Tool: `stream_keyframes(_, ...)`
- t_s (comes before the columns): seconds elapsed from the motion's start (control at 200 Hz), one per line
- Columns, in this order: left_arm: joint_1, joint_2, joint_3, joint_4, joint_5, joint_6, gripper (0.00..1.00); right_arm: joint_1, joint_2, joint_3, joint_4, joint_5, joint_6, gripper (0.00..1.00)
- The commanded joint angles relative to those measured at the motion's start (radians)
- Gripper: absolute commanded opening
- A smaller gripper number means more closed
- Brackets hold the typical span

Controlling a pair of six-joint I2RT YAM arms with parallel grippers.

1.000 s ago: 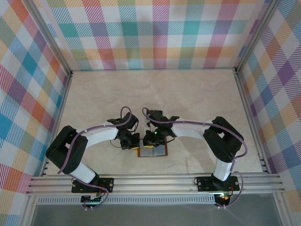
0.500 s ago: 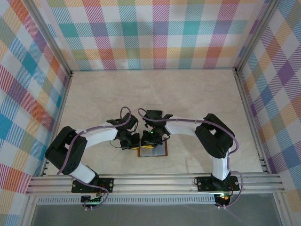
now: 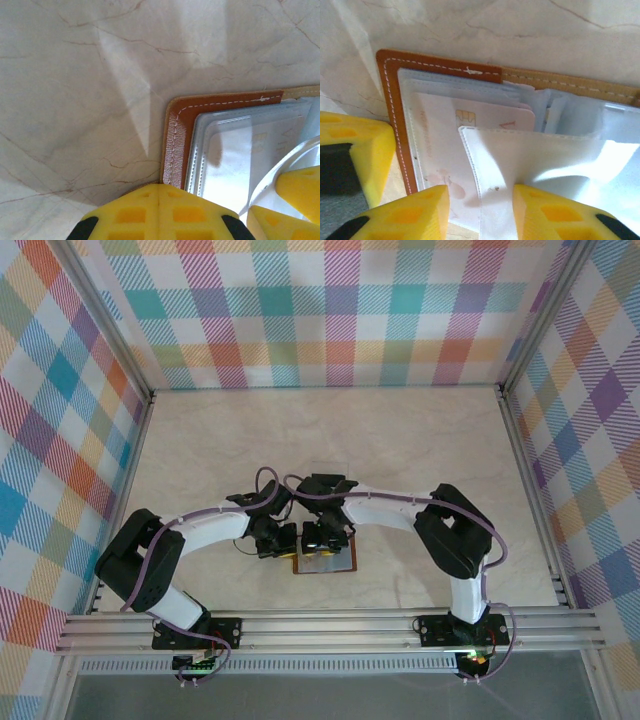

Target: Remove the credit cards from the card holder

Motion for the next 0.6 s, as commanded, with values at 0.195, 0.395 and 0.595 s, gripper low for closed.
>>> stream_keyframes(0.195,0.003,-0.011,-0.024,-0.041,-0.005,0.006,0.06,0.023,0.031,0.065,-0.150,0.115,-0.026,0.49)
stream_keyframes(0.395,0.003,-0.010,-0.021,-0.040,-0.003,0.006,0.06,0.024,0.024,0.063,-0.149,0.118,-0.027,0.54)
stream_keyframes(0.595,0.003,0.001,-0.019,-0.039,0.000,0.011,0.06,0.023,0.025,0.064,-0.158,0.134,-0.022,0.55)
